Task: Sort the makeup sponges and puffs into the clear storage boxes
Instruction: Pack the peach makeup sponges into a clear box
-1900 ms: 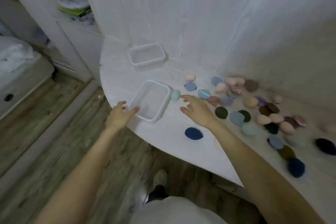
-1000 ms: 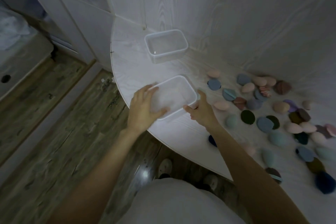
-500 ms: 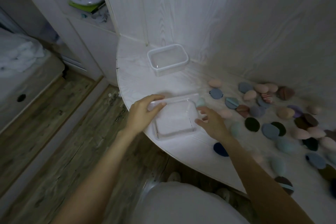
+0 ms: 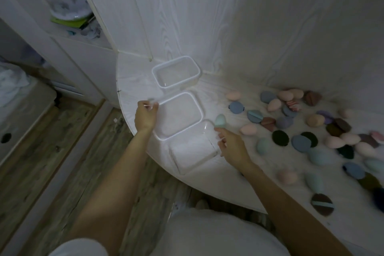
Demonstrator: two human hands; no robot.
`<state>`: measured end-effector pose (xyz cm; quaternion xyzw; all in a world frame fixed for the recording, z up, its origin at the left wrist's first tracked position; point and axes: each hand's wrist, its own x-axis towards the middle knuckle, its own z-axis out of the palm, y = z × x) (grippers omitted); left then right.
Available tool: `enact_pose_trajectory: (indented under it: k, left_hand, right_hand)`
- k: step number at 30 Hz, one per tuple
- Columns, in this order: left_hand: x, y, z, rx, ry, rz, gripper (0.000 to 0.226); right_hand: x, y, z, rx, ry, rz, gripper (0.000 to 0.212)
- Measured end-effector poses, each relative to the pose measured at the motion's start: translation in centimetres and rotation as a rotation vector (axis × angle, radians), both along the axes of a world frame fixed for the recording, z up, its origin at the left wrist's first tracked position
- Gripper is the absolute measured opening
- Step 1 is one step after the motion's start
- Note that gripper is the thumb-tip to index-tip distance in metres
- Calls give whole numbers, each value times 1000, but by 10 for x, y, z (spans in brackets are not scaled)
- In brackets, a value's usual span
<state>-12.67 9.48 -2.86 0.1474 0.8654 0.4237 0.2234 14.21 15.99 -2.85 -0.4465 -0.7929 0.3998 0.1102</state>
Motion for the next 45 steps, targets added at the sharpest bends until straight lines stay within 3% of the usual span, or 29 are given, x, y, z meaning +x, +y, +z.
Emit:
enact_pose_trajectory:
  k: [3,6,9,13,16,19,23,26,32,37,39,41,43,45]
  left_hand:
    - [17,-17,12,186,85,75,59]
    - [52,-44,22,262,171,87,62]
    - [90,-64,17,162,141,-105,63]
    - [128,-76,4,29,-65,-385,90]
    - [141,-76,0,-25,-59,-485,101]
    - [145,-74,-2,-45,-1,-485,102]
    - [150,-76,0,14,-37,-492,97]
    - [153,-77,-1,30,-42,-497,96]
    - [161,-74,-5,8,35,-514,99]
    - [171,-75,-1,-16,162,-432,95]
    - [173,-76,-2,-36,197,-414,94]
    - [173,-77,-2,-49,228,-416,92]
    - [174,-78,-3,-59,264,-431,91]
    - [174,-81,-4,-69,348,-450,87]
  right_hand:
    - [6,0,-3,87,-15,-12,40]
    - [17,4,-4,103,-11,-71,38]
    - [28,9,-6,86,-15,-130,36]
    - [45,18,-5,41,37,-100,32]
    - [73,29,-2,143,75,-86,28]
    - [105,50,-5,281,-165,-187,30]
    - [112,64,-14,146,-355,-175,47]
    - [106,65,-20,76,-391,-147,55]
    - [80,78,-21,362,-265,16,52]
    - [60,95,-18,486,-496,206,40]
    - [57,90,-5,464,-325,59,31]
    - [51,71,20,301,-44,-74,25]
    - [42,39,42,88,103,6,23]
    - [30,11,40,29,52,231,24]
